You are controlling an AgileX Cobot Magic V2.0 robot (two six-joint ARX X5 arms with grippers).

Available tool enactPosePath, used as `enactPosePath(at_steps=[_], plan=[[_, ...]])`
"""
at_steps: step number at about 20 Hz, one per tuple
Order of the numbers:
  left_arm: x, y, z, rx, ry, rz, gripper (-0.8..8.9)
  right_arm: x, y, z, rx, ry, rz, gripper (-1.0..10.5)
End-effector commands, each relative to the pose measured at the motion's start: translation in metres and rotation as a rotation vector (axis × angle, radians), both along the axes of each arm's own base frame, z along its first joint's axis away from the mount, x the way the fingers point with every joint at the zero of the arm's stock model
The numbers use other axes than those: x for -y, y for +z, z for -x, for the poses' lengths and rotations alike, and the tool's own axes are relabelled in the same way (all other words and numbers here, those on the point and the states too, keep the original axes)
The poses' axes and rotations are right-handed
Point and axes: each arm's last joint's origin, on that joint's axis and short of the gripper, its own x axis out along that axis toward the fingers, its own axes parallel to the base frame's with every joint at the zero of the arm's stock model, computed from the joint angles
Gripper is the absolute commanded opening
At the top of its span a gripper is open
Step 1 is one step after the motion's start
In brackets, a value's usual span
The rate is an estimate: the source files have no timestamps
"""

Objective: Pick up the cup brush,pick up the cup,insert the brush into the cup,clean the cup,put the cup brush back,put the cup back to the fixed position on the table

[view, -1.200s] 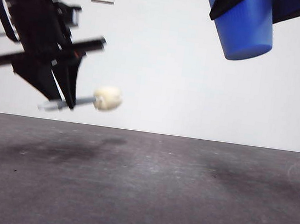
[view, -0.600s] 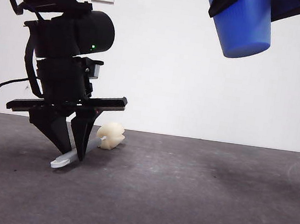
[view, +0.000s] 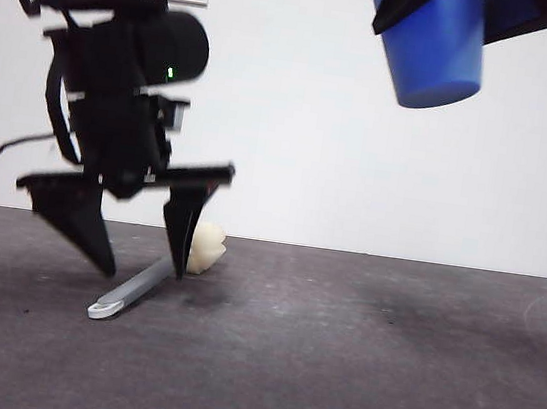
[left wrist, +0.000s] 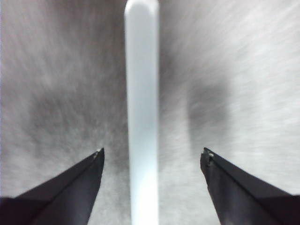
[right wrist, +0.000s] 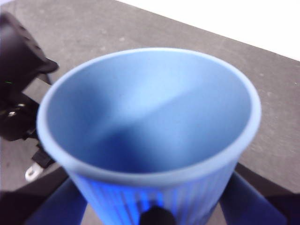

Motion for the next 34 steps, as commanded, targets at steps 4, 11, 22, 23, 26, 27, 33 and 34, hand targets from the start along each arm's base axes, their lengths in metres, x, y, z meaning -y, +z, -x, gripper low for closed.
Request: enactPosePath(at_steps=[4,11,22,23,26,27,33,34], plan=[[-0.013,0.066,0.025,0.195,-0.099,0.045,3.50,0.004,-0.037,-0.032,-0.027,-0.066,-0.136,-0.2],[-0.046,0.154,0.088,0.450,-0.151,0.156,3.50,0.017,-0.117,-0.056,-0.013,-0.089,-0.182,-0.2],[-0.075,0.186,0.140,0.538,-0.182,0.183,3.50,0.015,-0.190,-0.093,0.020,-0.050,-0.156,-0.2],[-0.075,0.186,0.141,0.536,-0.182,0.182,3.50,0.016,-0.194,-0.094,0.017,-0.048,-0.137,-0.2],[-0.075,0.186,0.141,0.535,-0.182,0.182,3.49,0.019,-0.203,-0.095,-0.011,-0.053,-0.101,-0.1],[-0.075,0.186,0.141,0.535,-0.182,0.182,3.50,0.021,-0.206,-0.095,-0.034,-0.060,-0.090,0.3],[-0.075,0.186,0.141,0.534,-0.182,0.182,3.49,0.025,-0.216,-0.091,-0.138,-0.072,-0.039,4.3],[-0.075,0.186,0.141,0.532,-0.183,0.181,3.48,0.025,-0.216,-0.091,-0.146,-0.073,-0.035,4.7]])
